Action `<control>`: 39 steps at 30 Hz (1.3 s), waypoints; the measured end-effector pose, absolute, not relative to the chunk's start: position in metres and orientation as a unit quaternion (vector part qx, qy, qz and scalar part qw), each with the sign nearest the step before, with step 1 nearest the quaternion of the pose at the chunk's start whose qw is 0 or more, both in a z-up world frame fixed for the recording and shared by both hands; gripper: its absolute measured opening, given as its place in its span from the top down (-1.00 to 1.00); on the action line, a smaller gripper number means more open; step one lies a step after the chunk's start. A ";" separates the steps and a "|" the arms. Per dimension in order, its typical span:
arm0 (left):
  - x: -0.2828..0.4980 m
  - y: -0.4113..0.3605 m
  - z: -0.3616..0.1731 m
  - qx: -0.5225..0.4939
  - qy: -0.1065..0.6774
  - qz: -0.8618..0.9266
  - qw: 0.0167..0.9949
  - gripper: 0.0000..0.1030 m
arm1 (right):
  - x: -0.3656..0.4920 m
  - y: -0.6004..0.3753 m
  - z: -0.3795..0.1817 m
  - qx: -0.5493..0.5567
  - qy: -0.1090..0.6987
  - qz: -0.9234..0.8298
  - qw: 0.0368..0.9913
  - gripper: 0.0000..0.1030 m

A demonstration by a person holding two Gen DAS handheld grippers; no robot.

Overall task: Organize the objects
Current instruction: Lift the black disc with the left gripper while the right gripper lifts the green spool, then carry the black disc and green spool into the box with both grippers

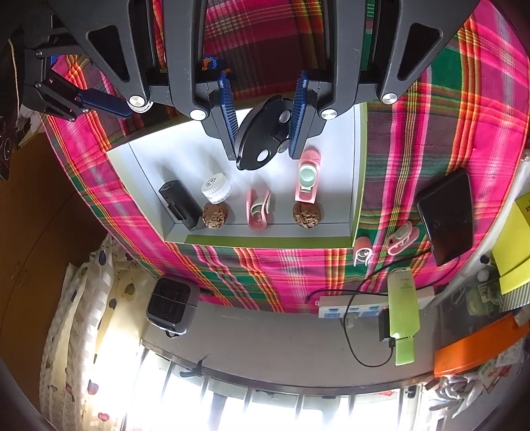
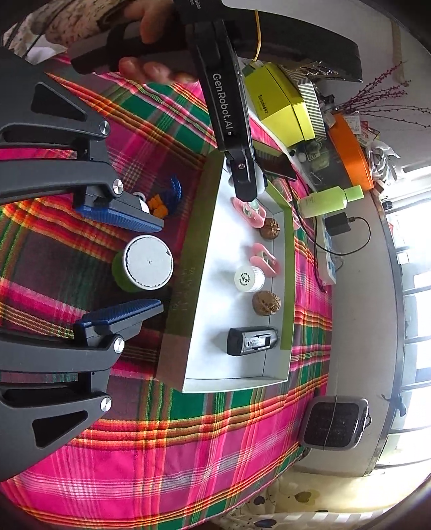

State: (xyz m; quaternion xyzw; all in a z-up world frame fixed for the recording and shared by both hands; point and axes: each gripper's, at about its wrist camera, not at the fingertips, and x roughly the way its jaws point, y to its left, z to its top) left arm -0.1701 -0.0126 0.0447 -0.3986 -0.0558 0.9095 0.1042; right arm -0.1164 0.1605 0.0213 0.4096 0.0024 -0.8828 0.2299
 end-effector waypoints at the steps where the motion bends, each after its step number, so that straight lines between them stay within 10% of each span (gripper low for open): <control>1: -0.169 -0.012 0.045 -0.399 -0.056 0.910 0.104 0.45 | -0.116 0.160 0.020 0.410 0.003 -0.883 0.228 0.15; 39: -0.169 -0.010 0.048 -0.399 -0.053 0.909 0.106 0.45 | -0.114 0.155 0.028 0.393 0.024 -0.892 0.222 0.31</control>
